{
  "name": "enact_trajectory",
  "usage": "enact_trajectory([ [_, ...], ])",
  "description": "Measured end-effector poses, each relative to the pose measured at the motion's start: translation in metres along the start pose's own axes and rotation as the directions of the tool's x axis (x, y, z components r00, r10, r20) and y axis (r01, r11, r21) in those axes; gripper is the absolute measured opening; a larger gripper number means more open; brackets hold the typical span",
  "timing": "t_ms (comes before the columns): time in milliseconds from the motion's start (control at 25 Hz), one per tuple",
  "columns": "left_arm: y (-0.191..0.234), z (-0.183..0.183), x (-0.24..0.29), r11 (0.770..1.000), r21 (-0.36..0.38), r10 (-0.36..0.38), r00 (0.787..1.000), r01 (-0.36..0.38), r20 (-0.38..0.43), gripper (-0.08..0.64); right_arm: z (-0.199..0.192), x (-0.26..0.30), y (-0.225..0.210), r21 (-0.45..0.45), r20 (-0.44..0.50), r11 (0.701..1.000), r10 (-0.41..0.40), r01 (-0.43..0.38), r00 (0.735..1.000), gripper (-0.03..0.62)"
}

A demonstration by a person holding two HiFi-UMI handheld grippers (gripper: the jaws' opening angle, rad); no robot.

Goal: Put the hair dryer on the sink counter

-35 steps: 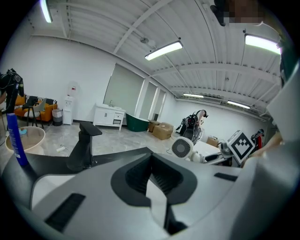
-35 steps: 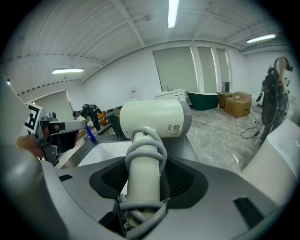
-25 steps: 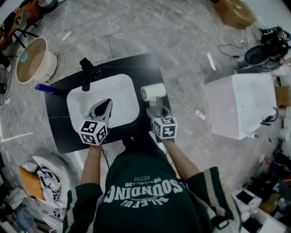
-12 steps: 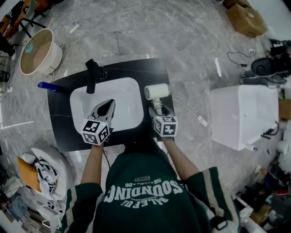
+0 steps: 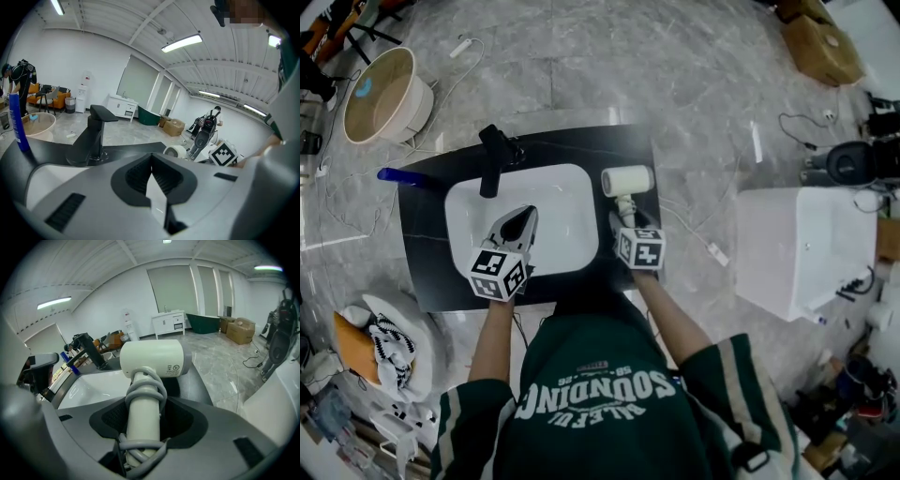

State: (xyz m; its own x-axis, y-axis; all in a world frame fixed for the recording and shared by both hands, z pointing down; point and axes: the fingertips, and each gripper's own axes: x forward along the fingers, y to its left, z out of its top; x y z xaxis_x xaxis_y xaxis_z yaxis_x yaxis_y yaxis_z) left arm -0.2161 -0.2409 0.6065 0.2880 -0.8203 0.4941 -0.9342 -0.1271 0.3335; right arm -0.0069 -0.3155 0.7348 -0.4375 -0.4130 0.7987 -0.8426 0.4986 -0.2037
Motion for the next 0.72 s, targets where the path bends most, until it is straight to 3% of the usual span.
enact_trajectory([
  [720, 0.015, -0.011, -0.006, 0.997, -0.053, 0.051, 0.999, -0.051, -0.013, 0.002, 0.011, 0.032, -0.007, -0.080, -0.076, 0.991, -0.112, 0.106, 0.991, 0.233],
])
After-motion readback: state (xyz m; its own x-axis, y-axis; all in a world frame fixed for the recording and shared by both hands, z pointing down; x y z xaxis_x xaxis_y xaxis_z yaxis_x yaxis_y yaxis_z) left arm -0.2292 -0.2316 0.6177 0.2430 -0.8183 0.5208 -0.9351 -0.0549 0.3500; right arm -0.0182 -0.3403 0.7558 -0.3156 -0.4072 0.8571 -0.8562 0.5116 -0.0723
